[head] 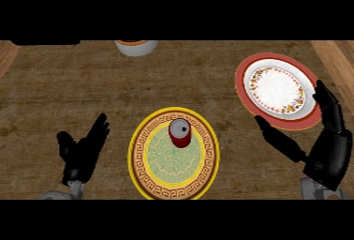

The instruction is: Pick the can from the plate and place it in the plate

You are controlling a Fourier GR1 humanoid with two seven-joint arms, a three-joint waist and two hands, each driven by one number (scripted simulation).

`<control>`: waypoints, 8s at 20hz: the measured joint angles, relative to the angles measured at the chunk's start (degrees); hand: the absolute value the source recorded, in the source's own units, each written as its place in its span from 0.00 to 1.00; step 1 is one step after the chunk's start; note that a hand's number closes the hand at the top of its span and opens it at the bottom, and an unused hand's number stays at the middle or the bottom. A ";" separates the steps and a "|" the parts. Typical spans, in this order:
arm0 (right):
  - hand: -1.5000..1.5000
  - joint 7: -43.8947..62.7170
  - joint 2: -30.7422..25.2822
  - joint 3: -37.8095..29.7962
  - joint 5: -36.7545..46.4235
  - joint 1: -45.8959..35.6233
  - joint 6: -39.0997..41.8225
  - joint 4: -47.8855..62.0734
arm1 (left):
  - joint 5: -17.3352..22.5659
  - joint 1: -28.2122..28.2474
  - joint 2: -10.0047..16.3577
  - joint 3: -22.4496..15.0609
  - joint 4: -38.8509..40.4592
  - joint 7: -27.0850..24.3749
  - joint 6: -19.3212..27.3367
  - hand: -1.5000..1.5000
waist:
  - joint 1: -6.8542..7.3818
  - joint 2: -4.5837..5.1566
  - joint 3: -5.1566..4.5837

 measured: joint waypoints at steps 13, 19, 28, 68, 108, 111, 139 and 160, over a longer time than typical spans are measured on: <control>0.00 40.48 -2.36 13.76 21.34 -3.19 30.19 -11.84 | -0.68 0.28 0.14 -0.84 -1.77 2.22 -0.70 0.50 | 1.51 0.20 -0.13; 0.00 49.92 6.76 18.15 27.79 -12.50 39.71 -7.03 | -1.04 0.18 -0.04 -0.68 -1.85 2.86 -1.33 0.50 | 2.03 0.42 0.02; 0.00 53.31 16.14 19.75 31.49 -19.20 44.46 4.06 | -1.95 0.08 -1.51 -0.28 -1.20 2.44 -1.47 0.50 | 2.00 0.48 0.22; 1.00 50.82 17.35 26.65 22.59 -29.48 36.99 34.44 | -5.54 1.63 -3.52 3.56 -2.23 3.38 -5.00 0.50 | 1.91 0.29 0.25; 1.00 56.77 -3.05 -21.72 71.54 -54.54 11.52 65.23 | -6.36 -0.70 -4.30 2.40 -3.13 4.76 -5.88 0.50 | 4.83 2.40 0.25; 1.00 56.89 -3.12 -25.71 75.87 -51.71 9.32 64.19 | -6.36 -0.20 -4.30 2.62 -3.24 4.63 -5.65 0.50 | 4.16 2.21 0.28; 0.00 46.45 5.74 -58.86 70.36 -38.30 -19.14 69.33 | -6.61 0.59 -4.70 3.77 -2.80 4.49 -5.99 0.50 | 3.44 1.46 0.49; 0.00 49.92 17.69 -30.93 55.41 -20.67 -34.66 43.93 | -7.45 1.62 -5.55 5.12 -2.56 5.06 -5.96 0.50 | 1.66 0.17 0.23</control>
